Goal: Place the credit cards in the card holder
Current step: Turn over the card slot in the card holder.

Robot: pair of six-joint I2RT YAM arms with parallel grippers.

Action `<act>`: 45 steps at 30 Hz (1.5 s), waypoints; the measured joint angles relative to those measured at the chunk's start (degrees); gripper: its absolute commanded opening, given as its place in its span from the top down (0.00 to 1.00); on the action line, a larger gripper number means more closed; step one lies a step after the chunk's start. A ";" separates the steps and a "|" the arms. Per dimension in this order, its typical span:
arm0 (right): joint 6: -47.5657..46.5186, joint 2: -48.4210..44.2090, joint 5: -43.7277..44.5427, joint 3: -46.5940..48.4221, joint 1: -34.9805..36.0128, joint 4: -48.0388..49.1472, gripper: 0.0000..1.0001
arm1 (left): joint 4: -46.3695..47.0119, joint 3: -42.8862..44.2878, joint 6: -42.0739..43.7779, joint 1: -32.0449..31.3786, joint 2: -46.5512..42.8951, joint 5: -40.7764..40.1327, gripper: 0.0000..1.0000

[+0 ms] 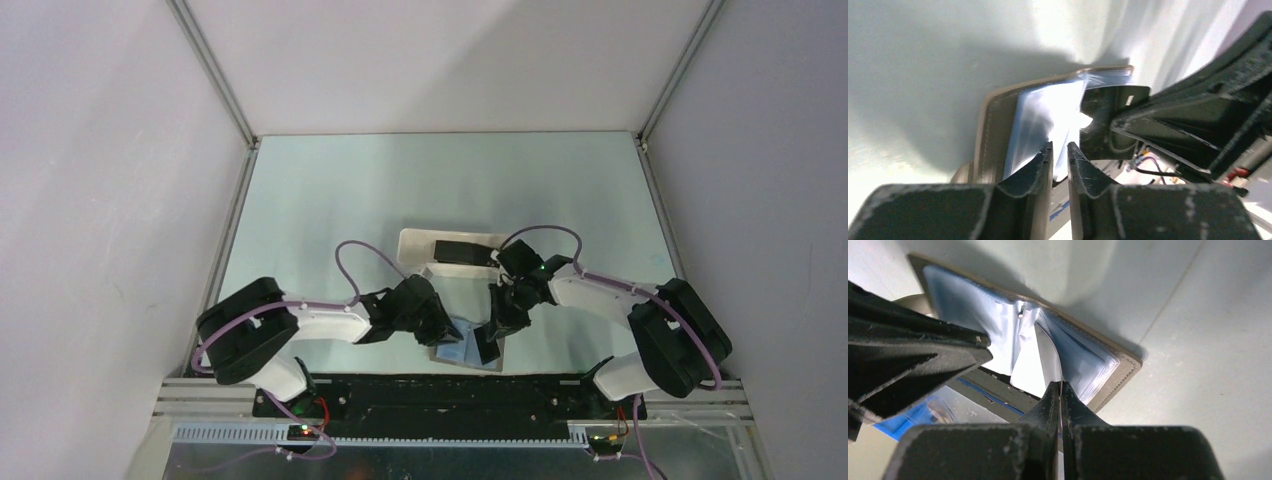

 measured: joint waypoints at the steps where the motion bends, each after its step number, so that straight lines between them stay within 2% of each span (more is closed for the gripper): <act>1: -0.02 -0.02 0.31 0.00 0.70 0.55 1.00 | -3.08 0.26 0.57 0.09 -0.72 -1.22 0.84; 5: 0.02 -0.61 0.50 -0.85 2.43 3.93 1.00 | -12.85 3.78 2.69 0.13 -0.81 -3.80 0.90; 9: 0.87 -2.32 0.55 -2.93 2.80 7.06 1.00 | -17.62 7.61 4.48 0.13 0.96 -5.07 0.99; 11: 1.44 -2.84 0.52 -3.52 2.80 7.98 1.00 | -18.56 7.89 4.87 0.13 1.38 -5.05 1.00; 27: 1.88 -8.13 -1.53 -5.90 2.93 14.34 1.00 | -19.89 8.48 5.44 0.20 1.49 -5.07 1.00; 36: 2.58 -3.74 -4.26 -5.92 3.87 17.86 1.00 | -20.28 8.85 5.97 0.20 1.68 -5.05 1.00; 45: 4.90 -2.25 -5.05 -5.88 3.58 16.81 1.00 | -20.33 8.85 5.97 0.20 1.68 -5.05 1.00</act>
